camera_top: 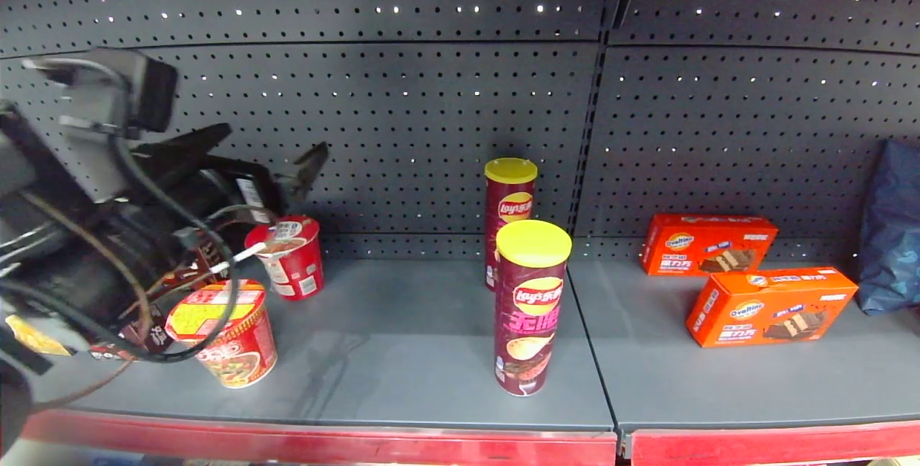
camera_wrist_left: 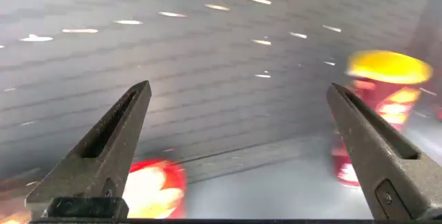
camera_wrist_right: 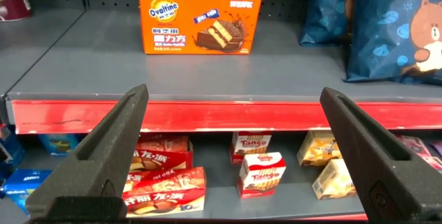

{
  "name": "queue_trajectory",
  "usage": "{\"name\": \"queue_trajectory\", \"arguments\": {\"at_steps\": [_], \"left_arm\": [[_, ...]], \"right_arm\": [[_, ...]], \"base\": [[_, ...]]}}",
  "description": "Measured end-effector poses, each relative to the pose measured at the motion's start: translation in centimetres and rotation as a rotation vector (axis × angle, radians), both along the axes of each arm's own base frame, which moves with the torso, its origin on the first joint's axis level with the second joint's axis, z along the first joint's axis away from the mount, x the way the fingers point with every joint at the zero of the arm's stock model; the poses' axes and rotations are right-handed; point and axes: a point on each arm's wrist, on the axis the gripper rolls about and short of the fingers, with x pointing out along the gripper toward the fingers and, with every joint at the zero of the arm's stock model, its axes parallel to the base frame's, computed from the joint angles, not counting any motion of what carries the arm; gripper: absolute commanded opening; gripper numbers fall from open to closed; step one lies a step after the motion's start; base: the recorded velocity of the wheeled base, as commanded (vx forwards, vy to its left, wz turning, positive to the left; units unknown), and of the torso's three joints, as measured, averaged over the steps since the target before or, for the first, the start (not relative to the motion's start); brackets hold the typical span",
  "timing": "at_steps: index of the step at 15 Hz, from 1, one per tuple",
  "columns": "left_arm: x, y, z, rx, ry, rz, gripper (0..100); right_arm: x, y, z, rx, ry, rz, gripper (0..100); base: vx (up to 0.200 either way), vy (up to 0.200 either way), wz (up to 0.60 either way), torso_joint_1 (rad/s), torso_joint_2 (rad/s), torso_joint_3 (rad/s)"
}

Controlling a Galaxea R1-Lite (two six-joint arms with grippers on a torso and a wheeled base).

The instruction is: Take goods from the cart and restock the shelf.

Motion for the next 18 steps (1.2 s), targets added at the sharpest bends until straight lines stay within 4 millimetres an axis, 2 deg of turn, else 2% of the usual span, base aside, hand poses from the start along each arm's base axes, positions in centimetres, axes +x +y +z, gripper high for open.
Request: {"name": "queue_trajectory", "arguments": {"at_steps": [2, 5, 7, 10, 12, 14, 16, 18], "left_arm": [[-3.1, 3.2, 0.2, -0.016, -0.03, 0.102, 100], [-8.3, 6.6, -0.4, -0.036, -0.081, 0.249, 100], [-11.7, 7.6, -1.6, -0.035, -0.088, 0.328, 100], [-16.2, 7.9, -4.1, -0.022, 0.01, 0.387, 100], [-18.8, 7.7, -5.9, -0.01, 0.145, 0.4, 100], [-20.8, 7.5, -5.6, -0.017, 0.102, 0.402, 100], [-22.1, 7.3, -6.1, -0.022, 0.065, 0.404, 100], [-23.2, 7.2, -7.6, -0.019, 0.105, 0.412, 100]], "right_arm": [[0.0, 0.0, 0.0, -0.004, -0.002, 0.012, 100], [0.0, 0.1, 0.0, -0.037, 0.003, 0.057, 100], [0.0, 0.2, 0.0, -0.06, 0.005, 0.075, 100], [-0.1, 0.1, 0.6, -0.071, 0.0, 0.035, 100], [-0.4, 0.1, 3.6, -0.054, -0.044, 0.04, 100], [0.3, 0.1, 8.3, -0.057, -0.053, 0.091, 100], [2.7, 0.3, 12.1, -0.088, -0.004, 0.181, 100], [6.4, 1.1, 13.8, -0.111, 0.083, 0.318, 100]], "base": [[0.0, 0.0, 0.0, 0.0, 0.0, 0.0], [0.0, 0.0, 0.0, 0.0, 0.0, 0.0], [0.0, 0.0, 0.0, 0.0, 0.0, 0.0], [0.0, 0.0, 0.0, 0.0, 0.0, 0.0], [0.0, 0.0, 0.0, 0.0, 0.0, 0.0], [0.0, 0.0, 0.0, 0.0, 0.0, 0.0], [0.0, 0.0, 0.0, 0.0, 0.0, 0.0], [0.0, 0.0, 0.0, 0.0, 0.0, 0.0]]}}
